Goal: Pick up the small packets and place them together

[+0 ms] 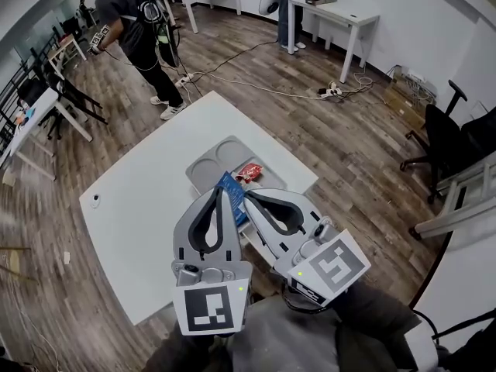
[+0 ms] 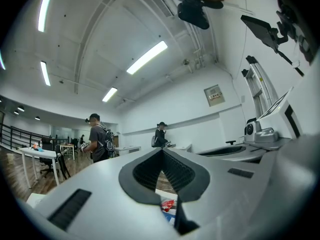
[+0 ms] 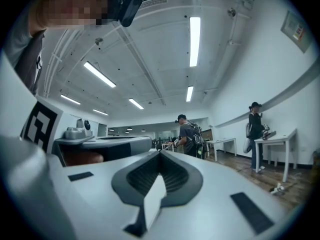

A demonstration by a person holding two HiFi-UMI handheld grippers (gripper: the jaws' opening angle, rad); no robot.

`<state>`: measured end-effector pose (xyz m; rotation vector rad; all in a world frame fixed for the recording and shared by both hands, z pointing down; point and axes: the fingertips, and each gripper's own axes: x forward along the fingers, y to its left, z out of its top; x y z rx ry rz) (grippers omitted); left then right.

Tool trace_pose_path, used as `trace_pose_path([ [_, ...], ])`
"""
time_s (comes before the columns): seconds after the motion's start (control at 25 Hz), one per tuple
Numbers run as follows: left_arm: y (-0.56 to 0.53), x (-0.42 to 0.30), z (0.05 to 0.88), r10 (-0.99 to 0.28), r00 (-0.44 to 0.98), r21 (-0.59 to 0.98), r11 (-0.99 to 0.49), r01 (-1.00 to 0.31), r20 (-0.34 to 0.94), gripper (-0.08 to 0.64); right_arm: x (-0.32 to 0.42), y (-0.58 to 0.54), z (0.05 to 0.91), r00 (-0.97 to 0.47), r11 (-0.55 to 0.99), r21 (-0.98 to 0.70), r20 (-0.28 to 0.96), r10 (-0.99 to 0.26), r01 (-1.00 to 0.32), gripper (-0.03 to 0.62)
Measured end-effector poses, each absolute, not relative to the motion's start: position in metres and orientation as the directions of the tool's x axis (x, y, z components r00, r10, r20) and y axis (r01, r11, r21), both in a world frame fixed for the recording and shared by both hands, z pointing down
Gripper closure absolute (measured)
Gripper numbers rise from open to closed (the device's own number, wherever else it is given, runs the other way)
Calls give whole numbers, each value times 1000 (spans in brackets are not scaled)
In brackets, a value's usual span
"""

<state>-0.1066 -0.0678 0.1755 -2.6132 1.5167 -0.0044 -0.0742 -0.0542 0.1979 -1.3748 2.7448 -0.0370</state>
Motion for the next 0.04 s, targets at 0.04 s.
trace_pose_path([
  [0.04, -68, -106, 175, -866, 497, -107, -489, -866, -60, 565, -74, -55, 198, -598, 600, -54, -54, -800, -798, 588],
])
